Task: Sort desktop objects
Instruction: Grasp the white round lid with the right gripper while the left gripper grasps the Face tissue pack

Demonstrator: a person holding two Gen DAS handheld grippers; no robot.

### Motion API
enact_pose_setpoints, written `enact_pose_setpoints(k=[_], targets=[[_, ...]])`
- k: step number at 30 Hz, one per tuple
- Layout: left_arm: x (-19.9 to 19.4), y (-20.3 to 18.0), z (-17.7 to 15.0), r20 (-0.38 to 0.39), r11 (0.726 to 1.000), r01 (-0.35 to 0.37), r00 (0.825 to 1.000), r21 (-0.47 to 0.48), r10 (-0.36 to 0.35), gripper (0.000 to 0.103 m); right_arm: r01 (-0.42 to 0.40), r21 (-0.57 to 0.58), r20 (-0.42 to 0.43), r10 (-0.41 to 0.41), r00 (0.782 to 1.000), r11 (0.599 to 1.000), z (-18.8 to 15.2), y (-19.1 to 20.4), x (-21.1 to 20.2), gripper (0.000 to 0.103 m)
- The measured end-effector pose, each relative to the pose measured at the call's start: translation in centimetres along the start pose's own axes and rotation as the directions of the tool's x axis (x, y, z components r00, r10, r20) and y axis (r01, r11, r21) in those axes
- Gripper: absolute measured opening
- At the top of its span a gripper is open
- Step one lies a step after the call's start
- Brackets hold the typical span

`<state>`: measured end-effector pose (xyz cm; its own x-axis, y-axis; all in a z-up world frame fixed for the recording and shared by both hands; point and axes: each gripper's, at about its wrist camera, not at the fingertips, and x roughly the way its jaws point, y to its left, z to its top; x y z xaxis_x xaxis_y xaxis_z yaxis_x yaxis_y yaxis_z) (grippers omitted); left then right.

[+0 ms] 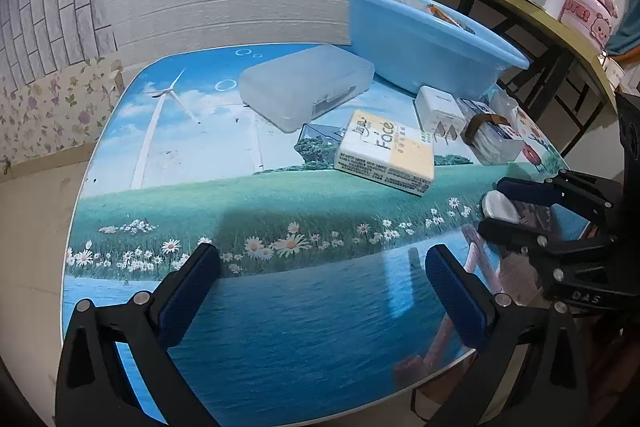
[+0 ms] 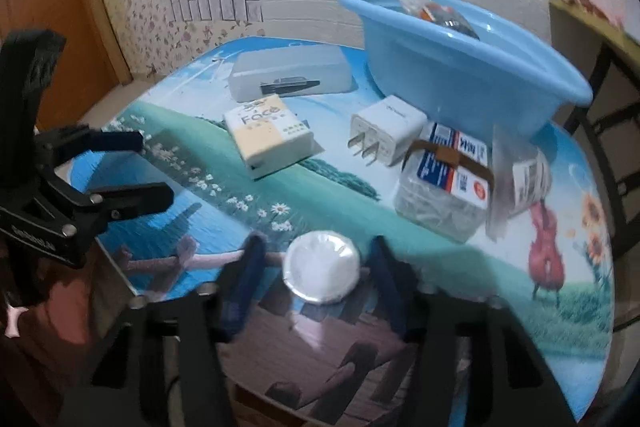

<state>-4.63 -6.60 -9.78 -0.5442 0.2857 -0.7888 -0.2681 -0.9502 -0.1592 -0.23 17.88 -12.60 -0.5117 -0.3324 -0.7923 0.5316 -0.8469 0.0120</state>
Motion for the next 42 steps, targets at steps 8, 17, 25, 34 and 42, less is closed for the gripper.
enact_pose_setpoints(k=[8,17,25,34,42], targets=[[0.5,-1.7,1.0,0.001,0.999,0.012,1.000,0.034,-0.012,0.103,0.007,0.039,0.000,-0.007,1.000,0.999,-0.7,-2.2,-0.7,0.037],[2.2,-4.2,3.6,0.009,0.994,0.032,0.999,0.102,-0.033,0.103,0.037,0.111,0.010,-0.038,0.999,0.993,-1.6,-4.8,-1.4,0.037],[4.9,-4.0,5.4,-0.039,0.997,0.027,0.999,0.075,-0.024,0.103,0.039,0.148,0.008,-0.041,0.999,0.988,-1.7,-6.1,-1.5,0.037],[4.3,-4.0,5.3,-0.028,0.997,0.012,1.000,0.082,-0.010,0.065,0.057,0.168,0.007,-0.059,0.998,0.984,-2.0,-7.3,-1.8,0.037],[3.3,-3.9,4.3,-0.036,0.998,0.003,0.999,0.060,-0.001,0.065,0.079,0.187,0.006,-0.082,0.997,0.979,-1.9,-8.3,-1.8,0.037]])
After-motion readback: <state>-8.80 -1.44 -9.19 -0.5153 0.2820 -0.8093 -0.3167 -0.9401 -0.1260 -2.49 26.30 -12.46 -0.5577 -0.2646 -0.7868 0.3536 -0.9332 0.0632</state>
